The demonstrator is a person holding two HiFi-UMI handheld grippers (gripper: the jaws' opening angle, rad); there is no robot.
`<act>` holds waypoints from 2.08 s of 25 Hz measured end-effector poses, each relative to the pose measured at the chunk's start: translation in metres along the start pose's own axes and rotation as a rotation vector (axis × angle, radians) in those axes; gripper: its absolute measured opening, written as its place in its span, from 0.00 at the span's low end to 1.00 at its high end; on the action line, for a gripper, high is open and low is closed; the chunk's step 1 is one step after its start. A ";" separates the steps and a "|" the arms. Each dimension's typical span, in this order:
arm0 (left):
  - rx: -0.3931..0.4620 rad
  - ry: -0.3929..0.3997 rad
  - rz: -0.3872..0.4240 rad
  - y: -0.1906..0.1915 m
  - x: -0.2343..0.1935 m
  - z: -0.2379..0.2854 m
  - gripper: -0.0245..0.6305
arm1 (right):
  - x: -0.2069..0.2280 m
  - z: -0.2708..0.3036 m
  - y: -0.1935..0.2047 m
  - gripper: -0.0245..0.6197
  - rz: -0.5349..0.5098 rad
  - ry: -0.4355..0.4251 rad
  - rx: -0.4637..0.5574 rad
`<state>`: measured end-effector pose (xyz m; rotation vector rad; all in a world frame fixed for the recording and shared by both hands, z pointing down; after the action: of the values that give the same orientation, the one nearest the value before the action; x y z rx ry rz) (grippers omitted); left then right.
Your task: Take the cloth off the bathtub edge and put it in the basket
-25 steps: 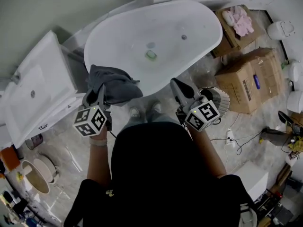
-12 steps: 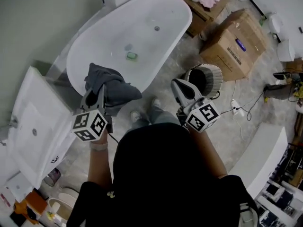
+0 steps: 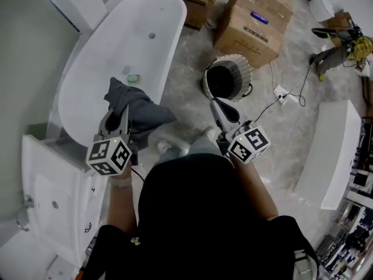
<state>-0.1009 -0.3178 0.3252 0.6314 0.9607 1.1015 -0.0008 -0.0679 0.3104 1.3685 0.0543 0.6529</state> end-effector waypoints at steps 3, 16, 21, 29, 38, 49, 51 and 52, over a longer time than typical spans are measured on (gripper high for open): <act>-0.032 0.058 0.045 -0.014 0.031 0.037 0.14 | 0.028 -0.011 -0.012 0.03 0.023 0.044 0.015; -0.080 0.194 0.135 -0.039 0.243 0.184 0.14 | 0.205 -0.125 -0.055 0.03 0.077 0.144 0.064; -0.096 0.254 0.161 -0.039 0.314 0.229 0.14 | 0.265 -0.174 -0.061 0.03 0.102 0.210 0.091; -0.173 0.380 0.226 -0.028 0.393 0.293 0.14 | 0.325 -0.230 -0.056 0.03 0.160 0.360 0.134; -0.286 0.558 0.300 -0.013 0.430 0.371 0.14 | 0.368 -0.231 -0.048 0.03 0.192 0.521 0.148; -0.413 0.736 0.423 0.007 0.440 0.450 0.14 | 0.392 -0.206 -0.037 0.03 0.258 0.696 0.157; -0.433 0.755 0.452 0.010 0.444 0.461 0.14 | 0.394 -0.203 -0.036 0.03 0.270 0.712 0.157; -0.444 0.764 0.462 0.013 0.446 0.465 0.14 | 0.395 -0.202 -0.036 0.03 0.275 0.720 0.155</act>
<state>0.3663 0.1185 0.4091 0.0365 1.1775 1.9792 0.2571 0.2911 0.3625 1.2353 0.5068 1.3738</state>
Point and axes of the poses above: the fingertips, and each gripper's own axes: z forward along the fingers, x to its right, y out of its underside, the point moved 1 cm from there along -z, backward along the fingers, and after that the axes turned 5 degrees about -x, right-handed, at the moved point
